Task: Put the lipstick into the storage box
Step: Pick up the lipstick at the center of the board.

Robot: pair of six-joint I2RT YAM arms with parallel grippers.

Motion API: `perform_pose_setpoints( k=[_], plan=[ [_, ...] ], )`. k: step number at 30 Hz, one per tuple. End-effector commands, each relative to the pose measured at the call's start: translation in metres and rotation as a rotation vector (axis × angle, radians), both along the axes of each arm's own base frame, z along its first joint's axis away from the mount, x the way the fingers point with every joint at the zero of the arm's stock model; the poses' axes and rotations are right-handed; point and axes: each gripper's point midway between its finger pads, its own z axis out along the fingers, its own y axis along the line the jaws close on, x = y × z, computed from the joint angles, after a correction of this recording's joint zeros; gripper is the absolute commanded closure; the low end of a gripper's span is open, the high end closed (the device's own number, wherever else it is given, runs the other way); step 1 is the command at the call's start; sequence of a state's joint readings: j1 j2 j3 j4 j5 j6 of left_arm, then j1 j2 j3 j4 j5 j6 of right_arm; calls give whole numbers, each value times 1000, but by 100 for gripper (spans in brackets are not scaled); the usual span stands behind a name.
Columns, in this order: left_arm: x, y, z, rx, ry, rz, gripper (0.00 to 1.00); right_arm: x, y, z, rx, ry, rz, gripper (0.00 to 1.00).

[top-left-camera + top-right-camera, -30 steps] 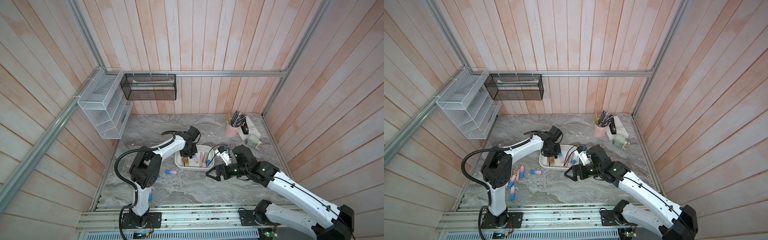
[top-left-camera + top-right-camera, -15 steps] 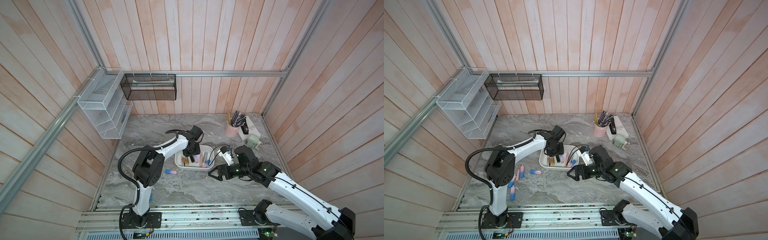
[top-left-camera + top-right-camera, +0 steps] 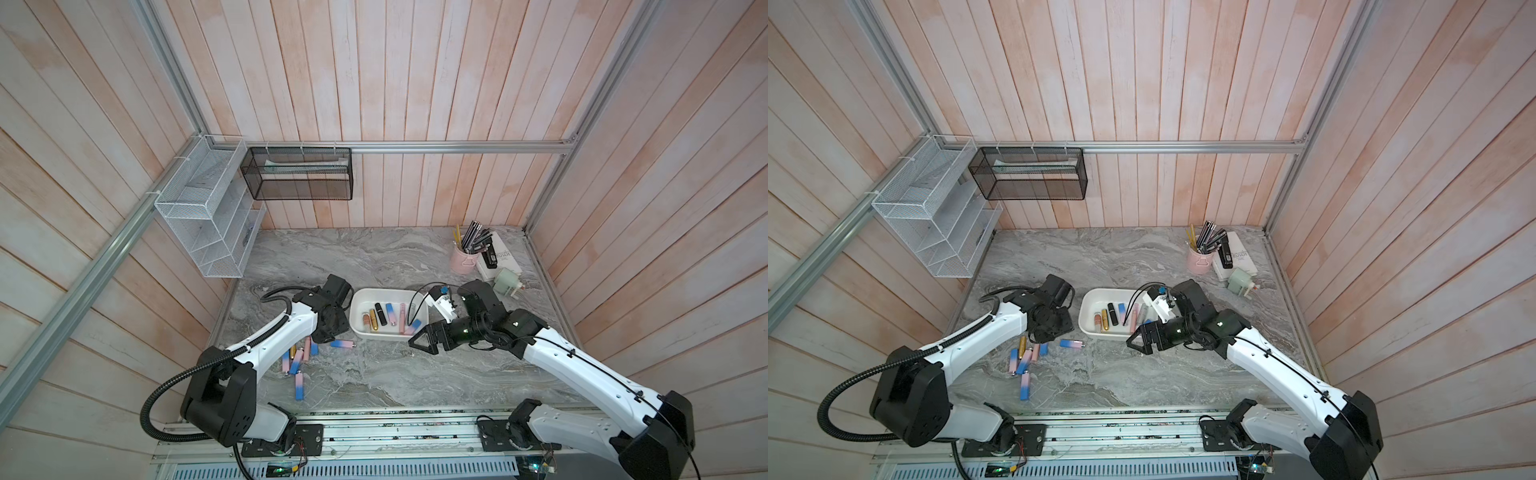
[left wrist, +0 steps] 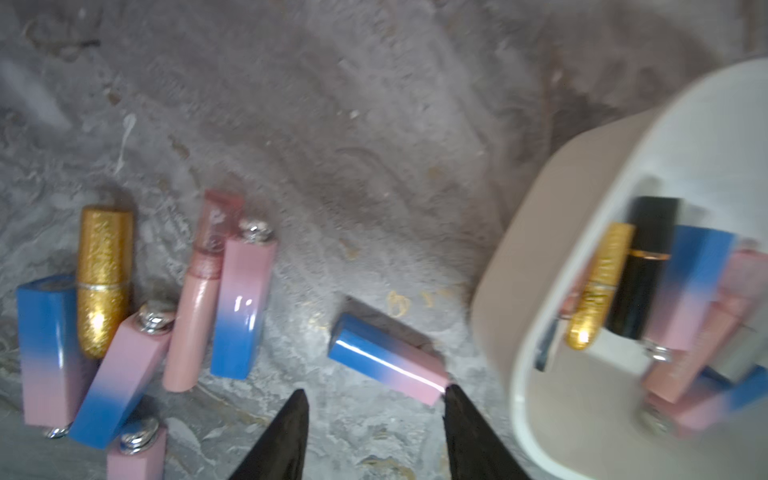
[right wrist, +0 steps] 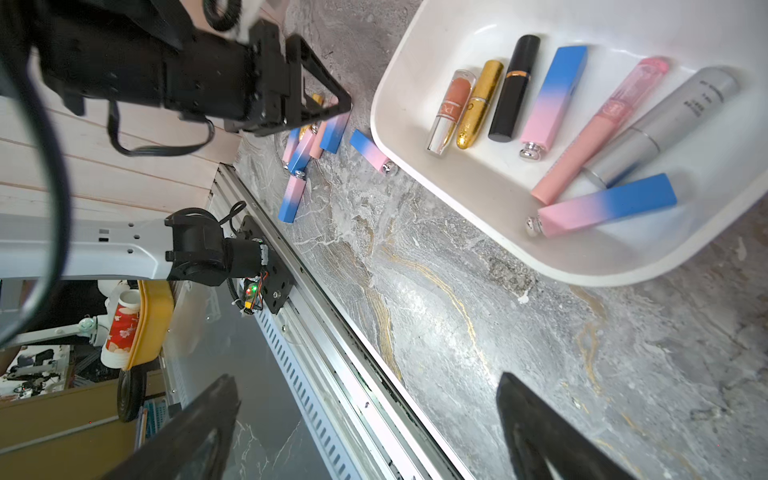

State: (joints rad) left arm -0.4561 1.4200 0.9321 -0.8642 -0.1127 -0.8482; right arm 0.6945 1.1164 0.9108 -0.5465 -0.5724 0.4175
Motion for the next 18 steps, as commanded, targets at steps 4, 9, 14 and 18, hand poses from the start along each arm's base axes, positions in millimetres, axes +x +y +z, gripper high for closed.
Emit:
perform_pose_setpoints(
  k=[4,9,14,18],
  plan=[
    [-19,40,-13,75,1,149,42,-3,2,2,10,-7,48,2],
    [-19,54,-12,82,-22,190,42,0,7,-1,12,5,58,2],
    [-11,64,-17,70,-29,201,42,5,10,-1,7,17,55,2],
    [-4,72,-24,63,-17,203,45,8,11,-1,-3,17,45,2]
  ],
)
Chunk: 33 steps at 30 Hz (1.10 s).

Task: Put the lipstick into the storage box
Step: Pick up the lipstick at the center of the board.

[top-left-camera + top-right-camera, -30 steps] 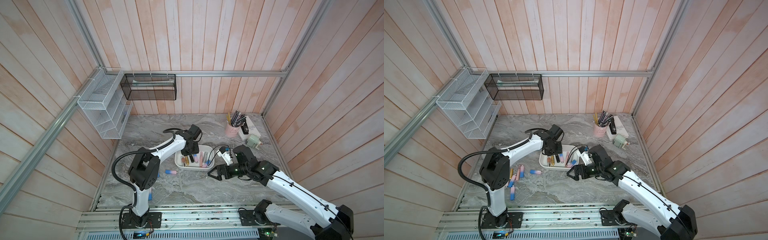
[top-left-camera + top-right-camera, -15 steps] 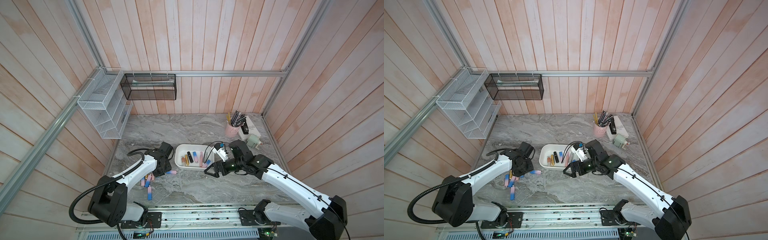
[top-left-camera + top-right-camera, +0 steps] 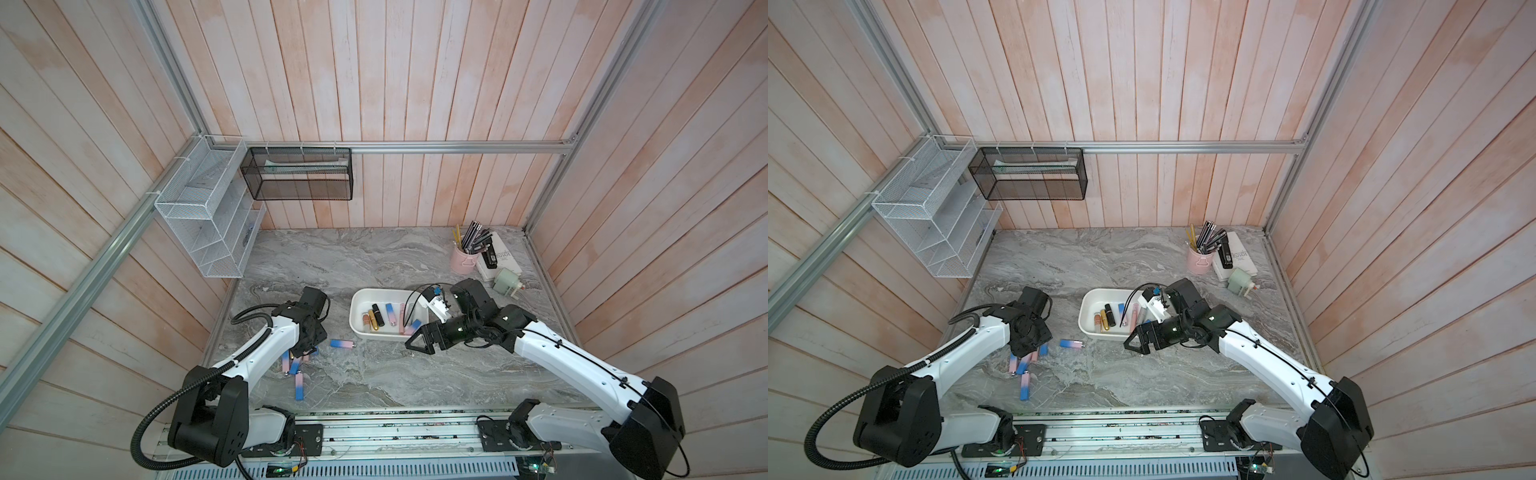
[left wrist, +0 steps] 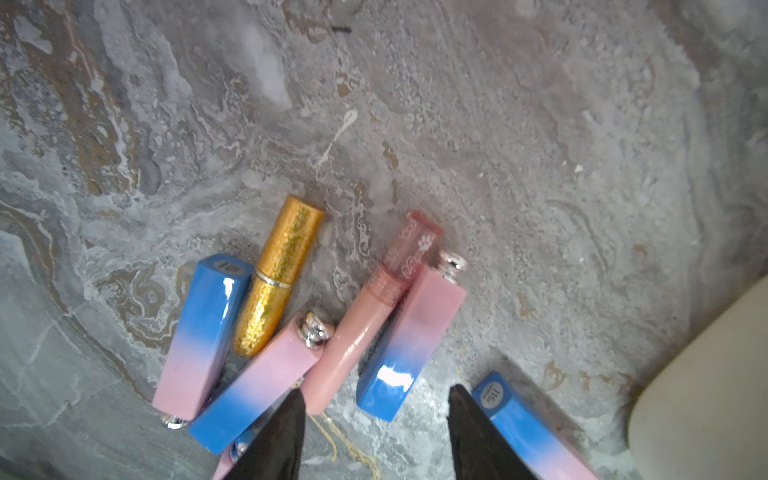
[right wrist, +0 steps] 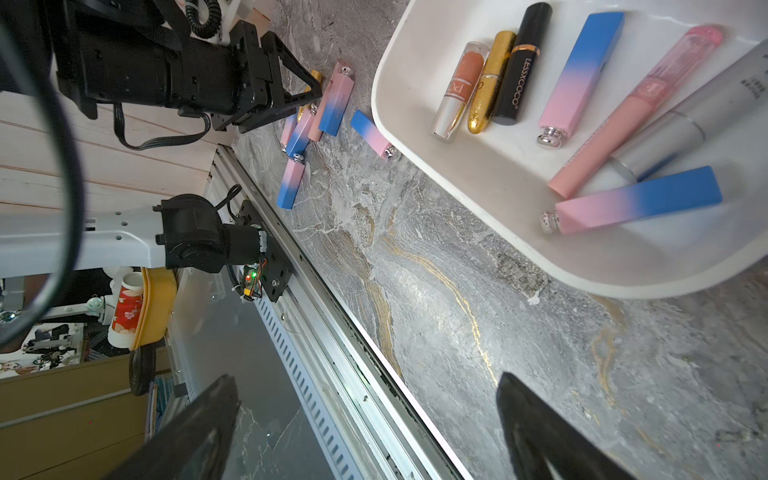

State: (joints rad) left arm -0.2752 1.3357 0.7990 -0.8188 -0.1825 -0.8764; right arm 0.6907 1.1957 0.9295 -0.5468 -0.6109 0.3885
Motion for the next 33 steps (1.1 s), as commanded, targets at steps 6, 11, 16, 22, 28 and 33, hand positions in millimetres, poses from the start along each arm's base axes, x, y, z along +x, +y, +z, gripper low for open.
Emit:
perform_pose_setpoints(
  k=[6,11,16,22,28,33],
  plan=[
    [5,12,-22,-20,14,-20,55,10,5,13,11,-27,-4,2],
    [11,8,-31,-37,32,-42,59,11,3,14,0,-29,-10,2],
    [17,4,-38,-51,46,-66,60,11,-1,13,-7,-27,-20,2],
    [18,2,-43,-54,58,-78,61,10,-8,11,-11,-24,-37,2],
    [19,-1,-44,-67,63,-87,75,9,-12,12,-11,-24,-46,2],
    [25,-7,-35,-88,50,-101,83,4,-7,15,24,-10,-7,2]
  ],
)
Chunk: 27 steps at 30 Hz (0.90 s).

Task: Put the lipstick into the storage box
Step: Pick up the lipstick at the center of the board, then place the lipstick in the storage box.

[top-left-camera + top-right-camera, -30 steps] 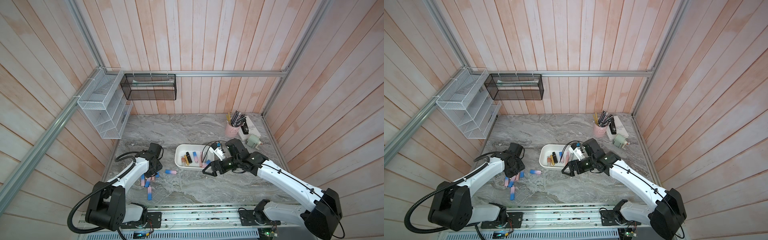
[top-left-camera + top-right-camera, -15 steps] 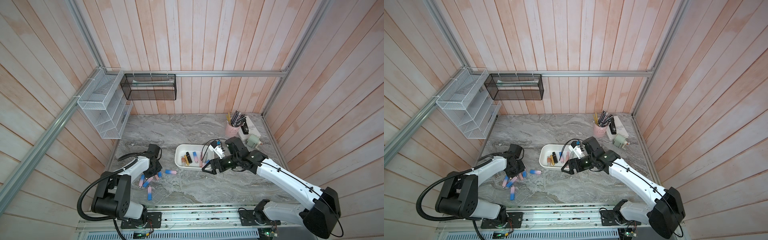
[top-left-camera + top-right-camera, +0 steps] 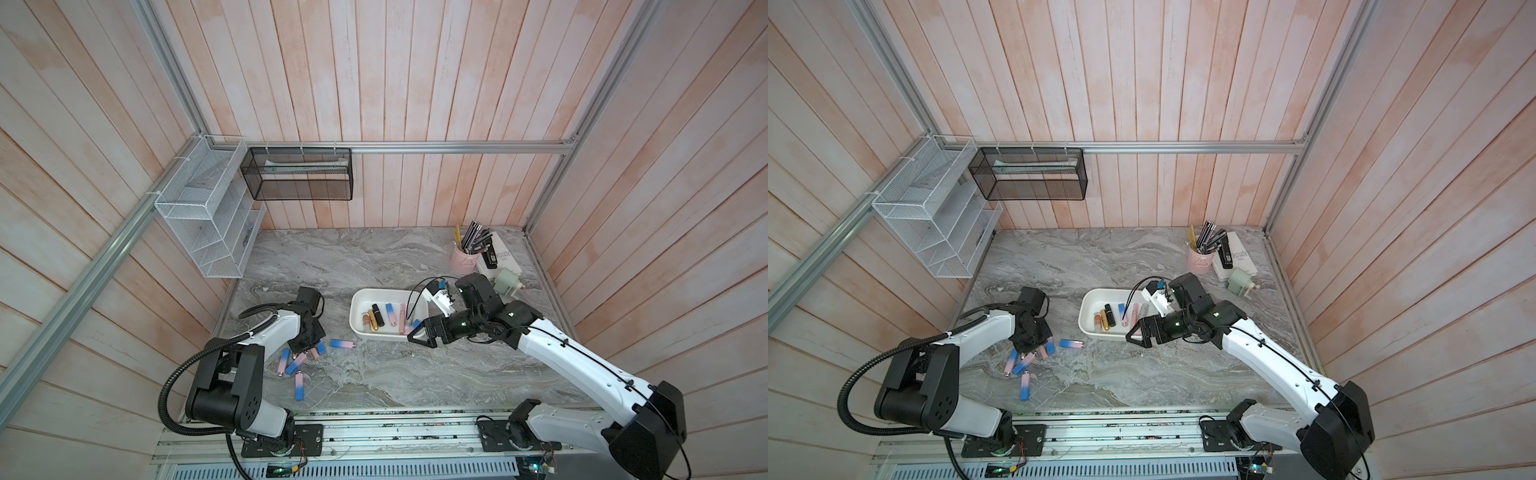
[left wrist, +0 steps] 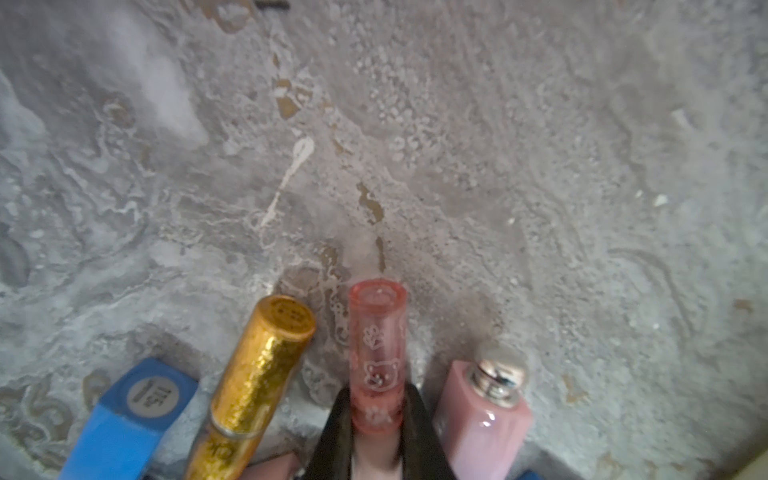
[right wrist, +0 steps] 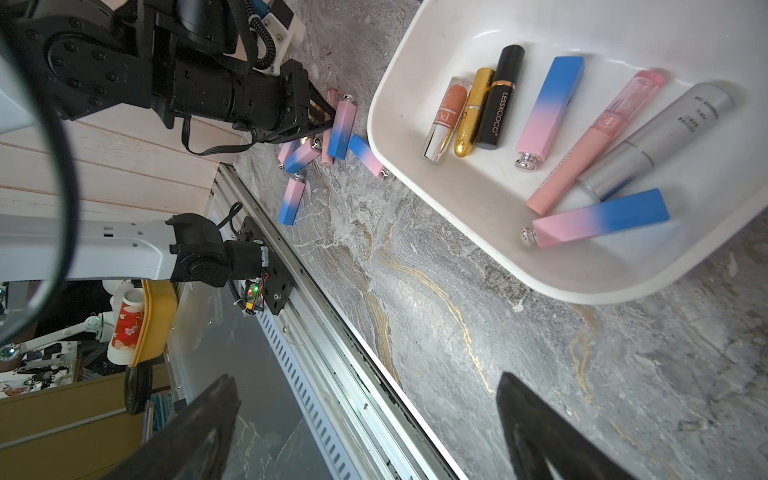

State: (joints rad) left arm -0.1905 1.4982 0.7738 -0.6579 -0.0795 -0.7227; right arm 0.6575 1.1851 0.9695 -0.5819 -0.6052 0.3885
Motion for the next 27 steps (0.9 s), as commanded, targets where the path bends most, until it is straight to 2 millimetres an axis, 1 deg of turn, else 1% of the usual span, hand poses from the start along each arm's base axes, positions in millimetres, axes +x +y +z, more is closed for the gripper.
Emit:
perform_pose_setpoints(
  k=[1,6,10,14,18,19,22,25,27],
  plan=[
    [10,-9,10,-35,-18,-19,83,-8,1,2,28,12,38,2],
    [19,-18,37,-57,-63,-37,83,-11,5,-2,41,34,69,2],
    [28,-28,69,-67,-112,-60,83,-10,8,-4,48,37,80,2],
    [39,-49,102,-100,-166,-95,83,-9,9,-3,54,33,82,2],
    [55,-79,131,-156,-220,-138,83,-9,9,-4,56,33,79,2],
    [58,-87,135,-167,-227,-148,83,-9,8,-4,56,32,76,2],
    [72,-119,147,-199,-249,-202,83,-9,7,-4,54,29,69,2],
    [84,-156,148,-224,-250,-265,83,-9,6,-4,55,28,55,2],
    [89,-182,141,-234,-238,-315,83,-10,4,-3,57,24,47,2]
  ],
)
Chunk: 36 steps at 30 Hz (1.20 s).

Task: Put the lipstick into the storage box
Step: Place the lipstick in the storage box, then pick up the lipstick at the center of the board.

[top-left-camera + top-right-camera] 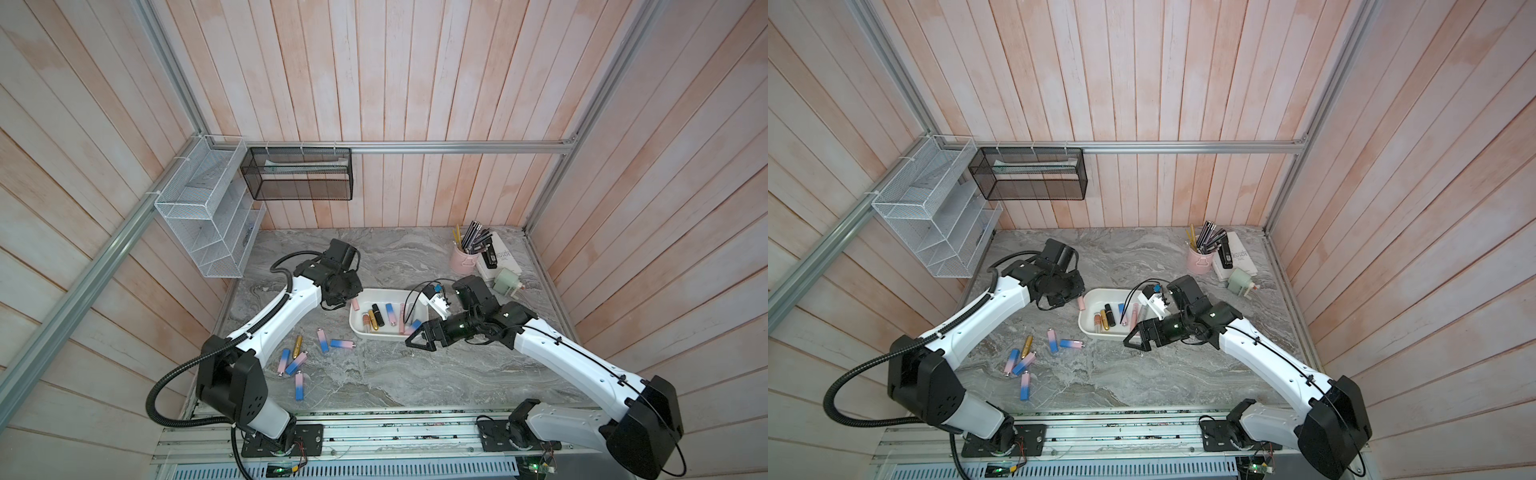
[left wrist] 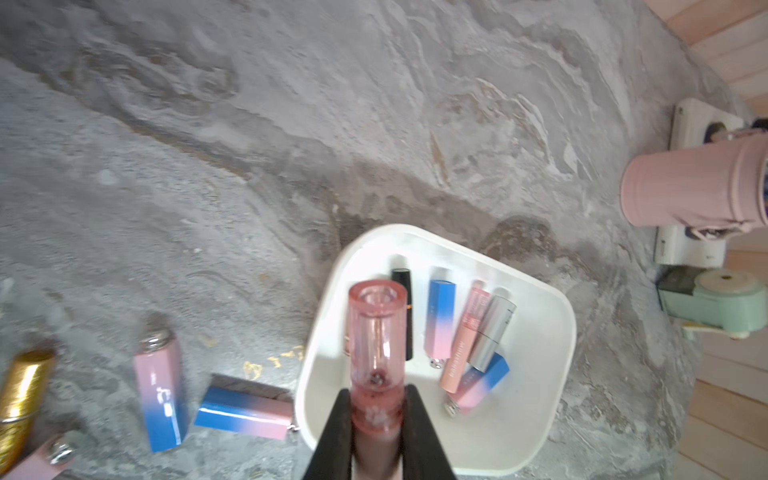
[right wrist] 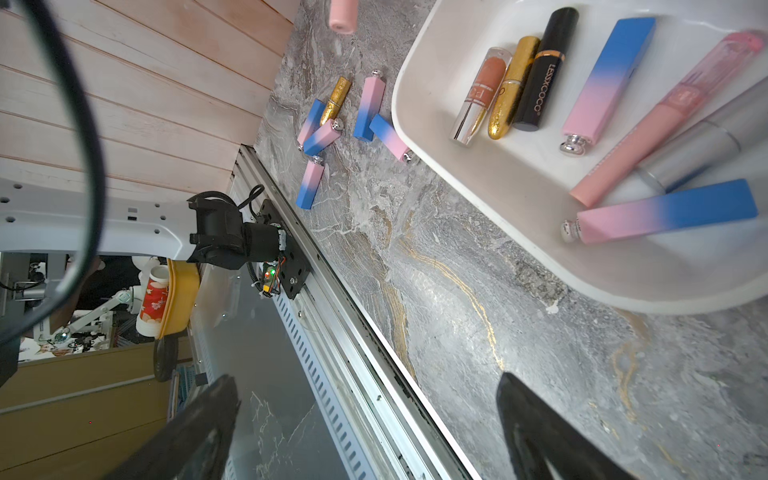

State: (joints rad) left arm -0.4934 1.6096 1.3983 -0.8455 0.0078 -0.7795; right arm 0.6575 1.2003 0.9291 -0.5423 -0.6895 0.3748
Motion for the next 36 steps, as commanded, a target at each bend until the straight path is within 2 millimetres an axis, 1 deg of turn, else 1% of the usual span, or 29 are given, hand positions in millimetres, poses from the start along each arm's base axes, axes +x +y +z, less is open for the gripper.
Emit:
perform_pose_setpoints(
  k=[1,2,5,8,9,12,16,17,19,20,21,22,24,26,28,32,34,36],
  plan=[
    [5,-41,-18,-16,45,-68,83,0,-3,5,15,-18,-20,2],
    [7,-55,-24,-19,55,-97,83,0,-5,5,13,-19,-28,2],
    [11,-88,-47,-10,87,-166,83,-2,-8,5,10,-24,-42,2],
    [14,-112,-64,-5,113,-217,82,-4,-12,4,4,-20,-56,2],
    [14,-117,-69,-3,120,-229,81,-5,-13,5,4,-21,-61,2],
    [16,-124,-79,-1,131,-246,79,-6,-17,6,-2,-24,-76,2],
    [14,-126,-84,5,139,-258,64,-9,-22,4,-10,-19,-91,2],
    [13,-126,-84,7,138,-261,61,-9,-22,4,-10,-19,-93,2],
    [12,-123,-79,12,128,-258,51,-10,-23,4,-9,-19,-95,2],
    [10,-120,-75,16,122,-257,49,-10,-23,4,-9,-17,-95,2],
    [8,-117,-70,23,117,-253,49,-10,-22,4,-8,-19,-94,2],
    [5,-111,-64,34,107,-243,49,-10,-22,4,-9,-17,-92,2],
    [-4,-92,-51,70,85,-216,48,-9,-21,5,-8,-18,-86,2],
    [-18,-62,-42,119,73,-165,47,-7,-18,5,-5,-21,-77,2],
    [-35,-29,-38,148,74,-110,47,-5,-16,5,0,-22,-69,2],
    [-76,51,-52,239,138,36,47,-2,-9,5,14,-21,-43,2],
    [-92,80,-56,271,146,103,46,-1,-6,6,17,-25,-29,2],
    [-104,104,-59,286,152,172,44,0,-4,6,23,-28,-18,2]
  ],
)
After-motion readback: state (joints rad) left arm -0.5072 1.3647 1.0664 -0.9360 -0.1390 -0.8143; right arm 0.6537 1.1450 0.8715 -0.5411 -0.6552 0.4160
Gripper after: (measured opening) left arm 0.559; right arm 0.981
